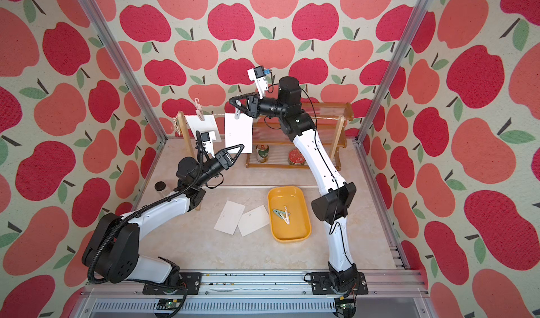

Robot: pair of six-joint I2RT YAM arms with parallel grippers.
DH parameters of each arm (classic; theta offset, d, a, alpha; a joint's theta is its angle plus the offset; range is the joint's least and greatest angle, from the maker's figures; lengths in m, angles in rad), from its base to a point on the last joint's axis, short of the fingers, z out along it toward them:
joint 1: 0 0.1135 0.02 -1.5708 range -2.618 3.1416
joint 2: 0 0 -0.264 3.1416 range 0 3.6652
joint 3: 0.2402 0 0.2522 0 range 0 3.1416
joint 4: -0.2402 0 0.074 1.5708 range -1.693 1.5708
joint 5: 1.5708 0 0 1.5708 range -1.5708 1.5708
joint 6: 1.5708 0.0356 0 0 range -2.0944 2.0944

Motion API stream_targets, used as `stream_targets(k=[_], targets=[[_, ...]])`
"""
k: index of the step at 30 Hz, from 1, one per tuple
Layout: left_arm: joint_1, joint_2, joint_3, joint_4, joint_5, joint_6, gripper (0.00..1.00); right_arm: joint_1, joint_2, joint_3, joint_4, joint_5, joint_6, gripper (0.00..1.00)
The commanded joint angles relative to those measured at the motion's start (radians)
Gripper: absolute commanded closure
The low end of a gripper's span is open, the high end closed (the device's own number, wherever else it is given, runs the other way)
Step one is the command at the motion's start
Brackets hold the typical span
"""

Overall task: Remove the postcards from the strings
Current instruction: Remove the clamp from the clothesline, then place the postcard on the postcard.

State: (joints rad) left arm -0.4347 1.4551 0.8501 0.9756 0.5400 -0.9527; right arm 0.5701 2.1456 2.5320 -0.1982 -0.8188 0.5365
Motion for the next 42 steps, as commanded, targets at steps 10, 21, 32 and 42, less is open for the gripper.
stream_targets(k=[10, 21, 32, 42], targets=[[-0.025, -0.054, -0.065, -0.044, 0.013, 0.059, 1.0, 0.002, -0.068, 0.028, -0.032, 0.095, -0.055, 0.76], [-0.065, -0.156, -0.123, -0.234, 0.021, 0.161, 1.0, -0.003, -0.119, 0.016, -0.058, 0.166, -0.087, 0.76], [-0.074, -0.268, -0.187, -0.467, 0.02, 0.227, 1.0, -0.021, -0.252, -0.138, -0.053, 0.213, -0.139, 0.76], [-0.059, -0.297, -0.21, -0.732, 0.037, 0.266, 1.0, -0.029, -0.505, -0.468, 0.013, 0.237, -0.168, 0.76]])
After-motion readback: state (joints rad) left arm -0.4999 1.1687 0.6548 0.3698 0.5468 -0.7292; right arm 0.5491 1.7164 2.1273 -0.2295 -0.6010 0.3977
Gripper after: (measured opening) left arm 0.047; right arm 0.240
